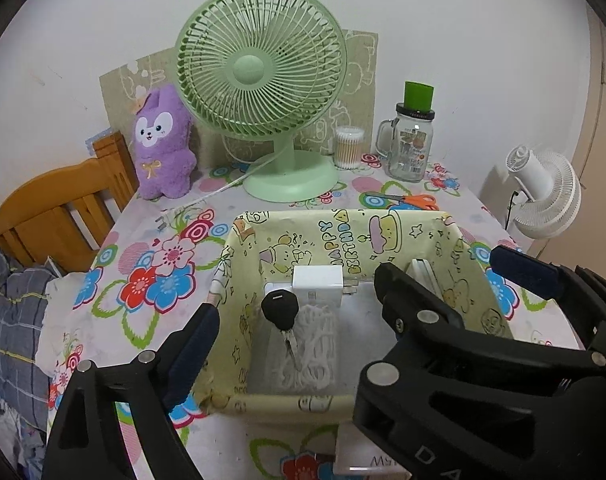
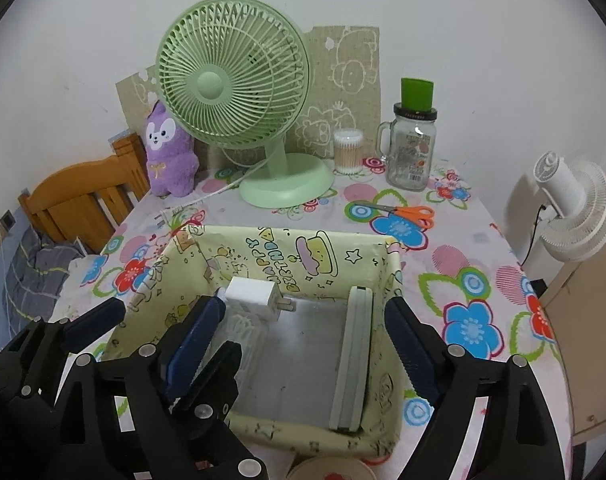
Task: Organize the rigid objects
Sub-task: 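Withdraw both open tools from the basket back over the table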
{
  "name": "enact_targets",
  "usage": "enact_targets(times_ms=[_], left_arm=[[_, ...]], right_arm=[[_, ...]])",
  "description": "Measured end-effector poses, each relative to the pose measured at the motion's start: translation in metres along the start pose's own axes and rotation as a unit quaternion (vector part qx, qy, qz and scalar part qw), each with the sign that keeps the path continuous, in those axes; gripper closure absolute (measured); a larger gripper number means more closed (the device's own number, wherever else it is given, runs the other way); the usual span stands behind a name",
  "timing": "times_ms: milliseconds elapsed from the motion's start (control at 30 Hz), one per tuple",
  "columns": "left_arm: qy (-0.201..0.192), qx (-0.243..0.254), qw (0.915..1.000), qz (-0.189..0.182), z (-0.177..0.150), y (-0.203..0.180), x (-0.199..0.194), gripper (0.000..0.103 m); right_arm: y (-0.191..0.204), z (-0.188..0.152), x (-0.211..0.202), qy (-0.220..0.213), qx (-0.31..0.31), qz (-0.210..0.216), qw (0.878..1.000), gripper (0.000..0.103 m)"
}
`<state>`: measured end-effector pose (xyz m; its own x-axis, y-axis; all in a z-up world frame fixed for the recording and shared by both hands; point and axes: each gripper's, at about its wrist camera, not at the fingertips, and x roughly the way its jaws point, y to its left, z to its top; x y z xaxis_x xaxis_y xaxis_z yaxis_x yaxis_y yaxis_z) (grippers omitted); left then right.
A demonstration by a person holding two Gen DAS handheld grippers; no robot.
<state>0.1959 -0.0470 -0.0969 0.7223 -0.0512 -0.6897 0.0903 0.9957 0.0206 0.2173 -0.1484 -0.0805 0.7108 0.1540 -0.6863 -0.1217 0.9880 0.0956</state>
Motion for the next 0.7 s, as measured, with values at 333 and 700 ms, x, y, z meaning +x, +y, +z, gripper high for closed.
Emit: enact_targets(times_ms=[333, 700], left_arm=[[-0.016, -0.001, 0.9999, -0.002, -0.013, -0.007, -0.03, 0.008], [-0.033, -0.001, 0.9995, 0.0, -0.026, -0.012, -0.06, 0.006]], right_arm=[[0.0, -0.011, -0.032, -0.015, -0.003, -0.003, 1.0, 0.012], [0.002, -0.023, -0.066, -0.034, -0.01, -0.009, 0.999, 0.012]])
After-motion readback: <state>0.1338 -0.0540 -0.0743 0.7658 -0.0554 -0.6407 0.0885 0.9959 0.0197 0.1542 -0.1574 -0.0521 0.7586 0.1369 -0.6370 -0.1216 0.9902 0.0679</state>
